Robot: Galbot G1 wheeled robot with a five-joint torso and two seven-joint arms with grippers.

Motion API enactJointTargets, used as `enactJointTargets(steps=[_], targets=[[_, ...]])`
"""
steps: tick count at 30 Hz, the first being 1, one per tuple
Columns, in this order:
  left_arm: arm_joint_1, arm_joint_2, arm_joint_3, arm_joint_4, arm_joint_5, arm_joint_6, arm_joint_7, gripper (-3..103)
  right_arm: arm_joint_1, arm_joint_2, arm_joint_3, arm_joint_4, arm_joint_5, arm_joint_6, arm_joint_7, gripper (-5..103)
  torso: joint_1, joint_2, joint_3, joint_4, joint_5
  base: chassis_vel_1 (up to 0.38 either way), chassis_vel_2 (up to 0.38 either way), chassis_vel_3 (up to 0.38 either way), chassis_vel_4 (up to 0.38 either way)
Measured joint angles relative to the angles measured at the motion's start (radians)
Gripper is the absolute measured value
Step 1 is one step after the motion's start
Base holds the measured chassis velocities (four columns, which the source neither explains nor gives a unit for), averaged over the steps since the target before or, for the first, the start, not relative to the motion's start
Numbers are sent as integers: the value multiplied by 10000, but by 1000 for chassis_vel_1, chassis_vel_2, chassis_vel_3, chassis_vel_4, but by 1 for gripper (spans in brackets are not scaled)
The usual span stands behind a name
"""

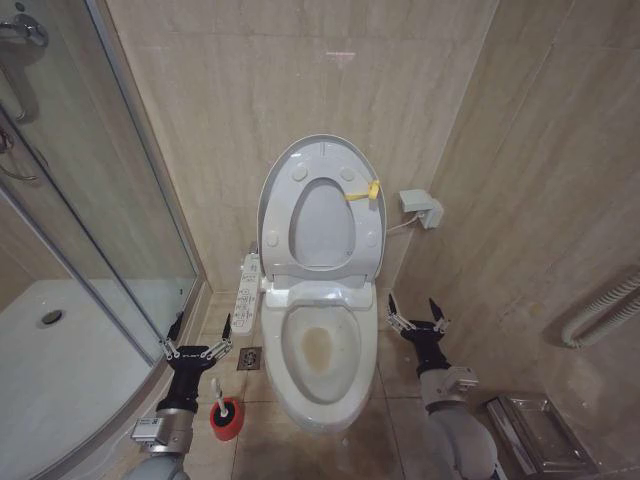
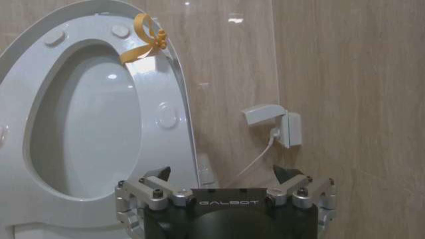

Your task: Open the toilet lid, clean the toilet bowl with a toilet brush, close the toilet lid, and flush.

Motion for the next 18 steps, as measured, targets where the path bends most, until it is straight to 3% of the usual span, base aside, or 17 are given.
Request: enactJointTargets(steps=[18], targets=[[1, 1, -1, 0, -1, -1, -1, 100, 0, 0, 0, 0, 0, 0, 0, 100, 0, 0, 0, 0, 0, 0, 0, 0, 0]])
